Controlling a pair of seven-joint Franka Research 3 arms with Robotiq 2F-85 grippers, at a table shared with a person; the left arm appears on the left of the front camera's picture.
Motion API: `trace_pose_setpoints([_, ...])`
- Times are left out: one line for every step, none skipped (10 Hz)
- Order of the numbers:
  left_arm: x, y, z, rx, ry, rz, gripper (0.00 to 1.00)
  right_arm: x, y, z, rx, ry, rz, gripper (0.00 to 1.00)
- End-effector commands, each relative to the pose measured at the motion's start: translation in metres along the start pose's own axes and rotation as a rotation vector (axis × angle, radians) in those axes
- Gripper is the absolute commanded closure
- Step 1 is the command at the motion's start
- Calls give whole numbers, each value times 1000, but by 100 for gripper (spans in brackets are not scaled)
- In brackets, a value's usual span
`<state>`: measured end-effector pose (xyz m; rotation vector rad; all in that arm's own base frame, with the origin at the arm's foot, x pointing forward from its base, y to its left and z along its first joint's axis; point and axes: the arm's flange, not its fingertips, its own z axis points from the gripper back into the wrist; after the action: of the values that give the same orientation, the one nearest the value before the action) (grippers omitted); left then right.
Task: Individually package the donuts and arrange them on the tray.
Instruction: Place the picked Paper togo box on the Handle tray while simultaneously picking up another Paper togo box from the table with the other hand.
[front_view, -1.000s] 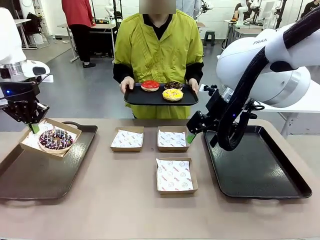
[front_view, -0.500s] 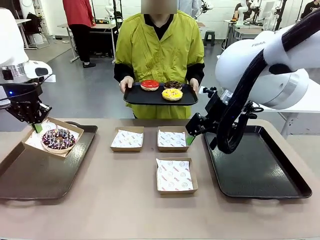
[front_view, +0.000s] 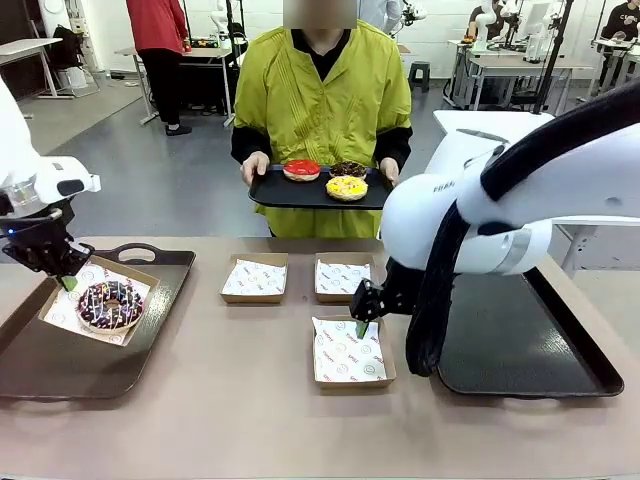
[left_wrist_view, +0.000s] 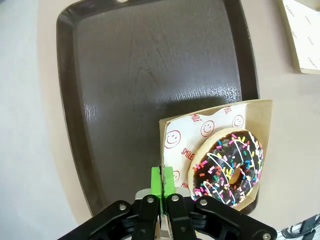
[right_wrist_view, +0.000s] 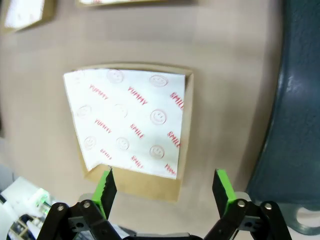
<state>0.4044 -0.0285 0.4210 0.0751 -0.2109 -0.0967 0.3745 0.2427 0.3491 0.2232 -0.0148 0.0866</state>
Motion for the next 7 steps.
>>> trace_pose_setpoints([-6,3,-16,-16,-13,53,99,9,3,-18,-55,-26,-50,0])
trace_pose_setpoints([-9,2,-23,-36,-3,71,99,9,2,-24,-70,-26,-50,0])
trace_pose_setpoints([-8,2,-28,-39,22,76,99,9,2,-27,-75,-24,-51,0])
trace_pose_setpoints([-8,3,-32,-35,55,89,99,10,1,-30,-80,-20,-49,0])
trace_pose_setpoints([-8,5,-35,-47,86,100,99,11,0,-33,-88,-22,-46,0])
trace_pose_setpoints([-5,7,-36,-61,115,102,99,12,0,-33,-89,-27,-46,0])
trace_pose_setpoints([-5,7,-40,-76,142,108,99,11,0,-33,-91,-26,-41,0])
